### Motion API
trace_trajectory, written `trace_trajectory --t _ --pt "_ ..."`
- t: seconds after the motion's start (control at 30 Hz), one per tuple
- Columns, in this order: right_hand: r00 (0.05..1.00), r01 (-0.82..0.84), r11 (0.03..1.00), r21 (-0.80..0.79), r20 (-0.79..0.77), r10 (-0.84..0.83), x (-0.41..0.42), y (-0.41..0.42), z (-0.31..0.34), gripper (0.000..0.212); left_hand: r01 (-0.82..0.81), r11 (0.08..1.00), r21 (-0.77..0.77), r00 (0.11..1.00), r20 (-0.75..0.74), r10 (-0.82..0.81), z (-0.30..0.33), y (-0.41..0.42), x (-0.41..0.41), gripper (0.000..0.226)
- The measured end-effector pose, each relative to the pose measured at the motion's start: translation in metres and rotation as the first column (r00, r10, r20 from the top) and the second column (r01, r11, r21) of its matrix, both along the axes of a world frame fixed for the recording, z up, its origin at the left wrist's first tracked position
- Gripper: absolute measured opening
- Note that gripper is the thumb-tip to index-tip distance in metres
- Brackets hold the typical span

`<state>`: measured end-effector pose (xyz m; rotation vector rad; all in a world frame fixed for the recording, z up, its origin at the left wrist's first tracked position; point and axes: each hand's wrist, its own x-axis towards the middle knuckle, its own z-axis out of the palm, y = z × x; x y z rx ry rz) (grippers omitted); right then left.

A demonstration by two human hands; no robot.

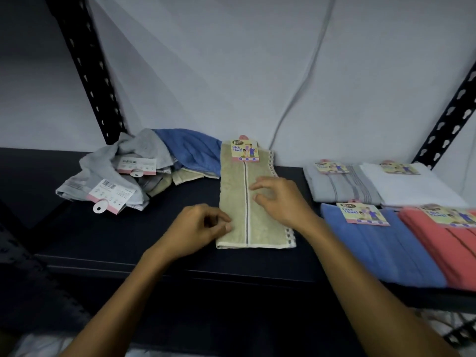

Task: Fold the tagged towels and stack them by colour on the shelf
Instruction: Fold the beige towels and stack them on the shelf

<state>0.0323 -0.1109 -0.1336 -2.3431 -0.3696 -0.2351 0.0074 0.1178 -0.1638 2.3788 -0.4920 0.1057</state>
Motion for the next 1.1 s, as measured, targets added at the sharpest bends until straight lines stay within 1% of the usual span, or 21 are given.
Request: trace_trajectory --t 0.07,0.13,0.17,0.2,0.27,0.3,0.33,0.4,0.47,0.53,0.67,0.7,0.77,0.83,0.93,1.03,1.1 --pt "1.000 -0.025 1.000 -0.006 0.017 0.025 -0.029 -0.007 -0.014 0.021 0.003 1.000 0.000 1.000 0.003 -0.003 -0.004 -0.001 -0.013 0.043" --pt "0.995 -0.091 0.993 -0.076 0.032 0.094 -0.049 -0.015 -0.026 0.027 0.019 1.000 0.024 0.999 -0.034 -0.019 -0.008 0.000 -0.024 0.054" --pt "0.991 -0.132 0.982 -0.134 0.017 0.135 -0.055 -0.020 -0.031 0.034 0.023 0.999 0.045 1.000 -0.007 -0.023 -0.011 -0.001 -0.029 0.053" --pt "0.986 -0.162 0.966 -0.200 -0.008 0.164 -0.061 -0.025 -0.035 0.041 0.015 0.998 0.055 0.999 0.048 -0.018 -0.014 -0.002 -0.031 0.047" --pt "0.981 -0.191 0.933 -0.306 -0.032 0.190 -0.064 -0.033 -0.040 0.048 -0.013 1.000 0.000 0.987 0.159 0.013 -0.017 -0.004 -0.032 0.027" --pt "0.979 -0.193 0.923 -0.333 -0.006 0.202 -0.063 -0.035 -0.039 0.045 -0.030 0.998 -0.056 0.983 0.180 0.039 -0.017 -0.005 -0.033 0.019" --pt "0.973 -0.189 0.916 -0.354 0.054 0.222 -0.062 -0.036 -0.037 0.039 -0.052 0.992 -0.118 0.982 0.177 0.073 -0.014 -0.007 -0.033 0.013" --pt "0.940 -0.172 0.911 -0.375 0.215 0.266 -0.055 -0.037 -0.032 0.027 -0.097 0.975 -0.201 0.980 0.149 0.129 -0.008 -0.012 -0.032 0.006" --pt "0.913 -0.145 0.922 -0.359 0.309 0.264 -0.049 -0.038 -0.025 0.025 -0.126 0.967 -0.220 0.979 0.130 0.157 -0.003 -0.017 -0.031 0.008" --pt "0.887 -0.127 0.914 -0.386 0.368 0.279 -0.046 -0.038 -0.020 0.031 -0.155 0.964 -0.217 0.975 0.126 0.185 -0.001 -0.019 -0.031 0.010" --pt "0.769 -0.174 0.835 -0.521 0.458 0.446 -0.042 -0.044 -0.022 0.047 -0.185 0.967 -0.177 0.964 0.156 0.213 -0.002 -0.016 -0.035 0.014" --pt "0.738 -0.173 0.818 -0.549 0.478 0.477 -0.042 -0.047 -0.025 0.046 -0.185 0.969 -0.163 0.965 0.159 0.211 -0.004 -0.016 -0.037 0.015" --pt "0.700 -0.164 0.775 -0.610 0.482 0.527 -0.042 -0.053 -0.030 0.032 -0.173 0.976 -0.132 0.965 0.178 0.195 -0.007 -0.015 -0.041 0.018" --pt "0.704 -0.158 0.739 -0.655 0.450 0.549 -0.043 -0.056 -0.036 0.026 -0.159 0.982 -0.106 0.960 0.215 0.179 -0.011 -0.015 -0.046 0.019" --pt "0.760 -0.156 0.717 -0.679 0.381 0.526 -0.049 -0.055 -0.040 0.021 -0.151 0.988 -0.034 0.949 0.274 0.155 -0.018 -0.015 -0.053 0.015" --pt "0.811 -0.148 0.734 -0.663 0.343 0.474 -0.061 -0.052 -0.042 0.025 -0.121 0.992 -0.023 0.947 0.298 0.122 -0.025 -0.012 -0.058 0.014" --pt "0.842 -0.160 0.779 -0.606 0.328 0.428 -0.069 -0.051 -0.045 0.015 -0.090 0.996 -0.006 0.949 0.303 0.088 -0.028 -0.009 -0.060 0.014"
